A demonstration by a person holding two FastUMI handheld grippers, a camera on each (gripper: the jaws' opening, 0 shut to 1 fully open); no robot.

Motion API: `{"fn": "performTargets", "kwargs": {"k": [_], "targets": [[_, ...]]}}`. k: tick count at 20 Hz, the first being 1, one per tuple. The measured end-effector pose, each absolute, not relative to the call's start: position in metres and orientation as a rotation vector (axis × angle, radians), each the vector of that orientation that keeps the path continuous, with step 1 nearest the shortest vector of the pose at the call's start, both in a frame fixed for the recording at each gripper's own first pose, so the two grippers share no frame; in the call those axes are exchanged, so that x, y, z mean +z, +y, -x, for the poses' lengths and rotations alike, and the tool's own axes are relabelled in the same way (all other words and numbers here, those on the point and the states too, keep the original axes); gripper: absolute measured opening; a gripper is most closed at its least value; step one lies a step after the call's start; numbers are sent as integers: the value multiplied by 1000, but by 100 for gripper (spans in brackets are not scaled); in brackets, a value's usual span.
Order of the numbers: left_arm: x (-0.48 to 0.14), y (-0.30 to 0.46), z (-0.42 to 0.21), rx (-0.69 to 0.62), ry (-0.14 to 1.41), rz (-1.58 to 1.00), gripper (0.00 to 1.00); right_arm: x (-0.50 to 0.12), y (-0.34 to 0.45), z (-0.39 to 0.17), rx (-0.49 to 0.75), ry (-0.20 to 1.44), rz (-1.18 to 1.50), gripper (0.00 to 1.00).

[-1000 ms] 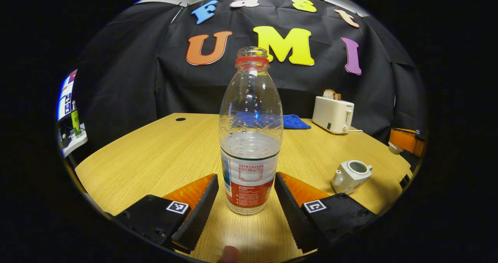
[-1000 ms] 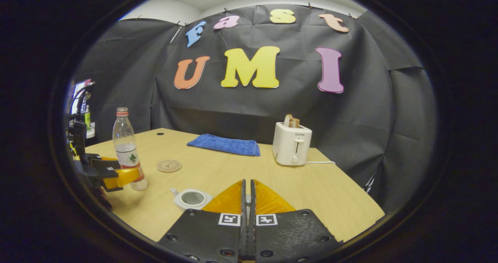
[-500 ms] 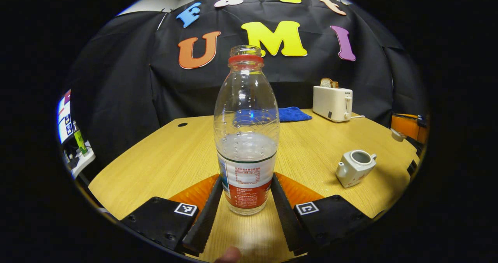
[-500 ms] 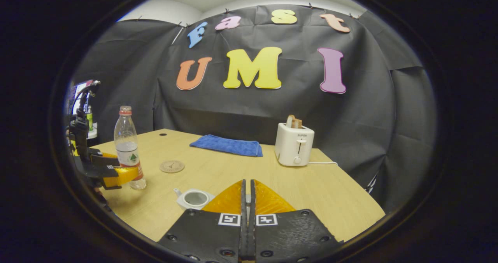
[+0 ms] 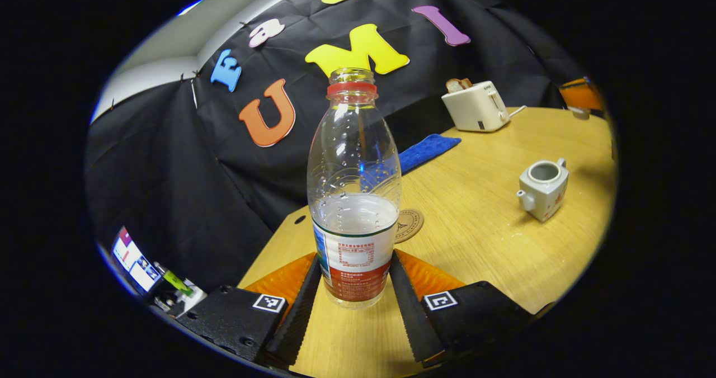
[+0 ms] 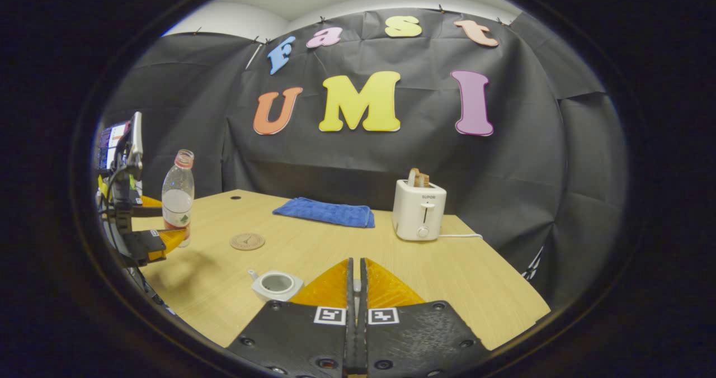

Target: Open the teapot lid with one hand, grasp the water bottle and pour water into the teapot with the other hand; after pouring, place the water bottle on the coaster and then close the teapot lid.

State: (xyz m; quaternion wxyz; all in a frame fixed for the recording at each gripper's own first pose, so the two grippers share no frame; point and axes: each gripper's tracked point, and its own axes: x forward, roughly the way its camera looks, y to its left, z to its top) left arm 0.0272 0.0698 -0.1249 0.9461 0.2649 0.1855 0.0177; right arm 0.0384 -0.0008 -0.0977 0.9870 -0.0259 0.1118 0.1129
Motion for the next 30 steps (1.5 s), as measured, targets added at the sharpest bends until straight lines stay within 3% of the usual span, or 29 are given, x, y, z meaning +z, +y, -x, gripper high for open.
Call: {"fn": "performTargets", "kwargs": {"k": [5,15,30], "targets": [[-116,85,-34,68,359,-814,74,-104,-9,-34,231,234,51,0],[-124,46,-42,-33,338,-1217,74,-113,-18,-28,244,249,49,0],[-106,24,-54,-65,289,-1547,74,-120,-37,-24,237,247,45,0]]}}
